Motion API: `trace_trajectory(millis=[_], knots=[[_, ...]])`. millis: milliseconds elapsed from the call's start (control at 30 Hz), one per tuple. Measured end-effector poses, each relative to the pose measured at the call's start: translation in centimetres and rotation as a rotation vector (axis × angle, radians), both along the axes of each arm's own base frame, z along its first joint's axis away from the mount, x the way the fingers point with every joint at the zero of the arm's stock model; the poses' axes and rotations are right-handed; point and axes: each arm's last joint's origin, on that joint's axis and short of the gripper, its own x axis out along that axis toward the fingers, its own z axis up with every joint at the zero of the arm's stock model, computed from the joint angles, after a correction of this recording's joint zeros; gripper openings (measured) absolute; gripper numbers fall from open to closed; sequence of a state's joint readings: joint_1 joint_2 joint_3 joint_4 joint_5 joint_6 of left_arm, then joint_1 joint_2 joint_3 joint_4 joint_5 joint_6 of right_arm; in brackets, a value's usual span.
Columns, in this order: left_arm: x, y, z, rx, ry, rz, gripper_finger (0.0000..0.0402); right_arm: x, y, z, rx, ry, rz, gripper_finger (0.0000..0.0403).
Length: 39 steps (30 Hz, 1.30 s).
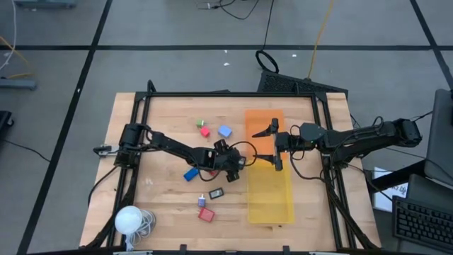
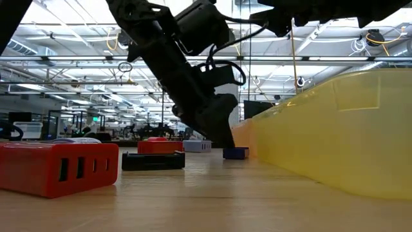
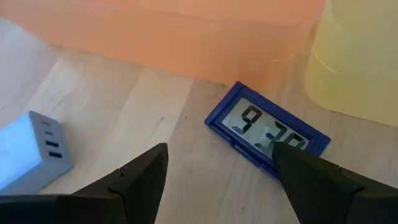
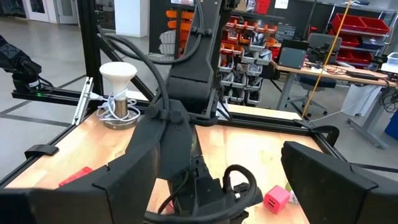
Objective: Pick & Place Office items
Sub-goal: Put the dark blue timer into the orange bin
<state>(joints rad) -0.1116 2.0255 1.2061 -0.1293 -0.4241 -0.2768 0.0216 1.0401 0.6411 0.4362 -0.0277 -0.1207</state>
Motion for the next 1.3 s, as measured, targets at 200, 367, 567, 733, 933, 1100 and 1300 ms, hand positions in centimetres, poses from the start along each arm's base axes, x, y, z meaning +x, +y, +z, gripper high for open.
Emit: trace_trajectory(millis=[200, 367, 567, 733, 933, 1100, 1300], knots=[[-2.1, 0.1, 0.0, -0.012, 0.183, 0.095, 0.0292, 0.0, 0.0, 0.0, -0.001, -0.001, 0.000, 0.0322], [-4.2, 0.0, 1.2, -0.034, 0.291, 0.178, 0.0292, 0.0, 0.0, 0.0, -0.004, -0.001, 0.000, 0.0322], [-5.7, -0.7, 5.6, -0.132, 0.153, 0.285, 0.0292, 0.0, 0.0, 0.0, -0.004, -0.001, 0.000, 0.0322], [-5.4, -1.0, 6.2, -0.329, 0.044, 0.431, 0.0292, 0.0, 0.0, 0.0, -0.004, -0.007, 0.000, 0.0322], [-4.5, -1.5, 2.9, -0.470, 0.086, 0.565, 0.0292, 0.0, 0.0, 0.1, -0.004, -0.007, 0.000, 0.0322], [-4.4, -1.1, 1.0, -0.453, 0.140, 0.646, 0.0292, 0.0, 0.0, 0.1, -0.004, -0.007, 0.000, 0.0322], [-4.7, -0.8, 0.6, -0.422, 0.165, 0.687, 0.0291, 0.0, 0.0, 0.1, 0.000, -0.007, 0.000, 0.0322]])
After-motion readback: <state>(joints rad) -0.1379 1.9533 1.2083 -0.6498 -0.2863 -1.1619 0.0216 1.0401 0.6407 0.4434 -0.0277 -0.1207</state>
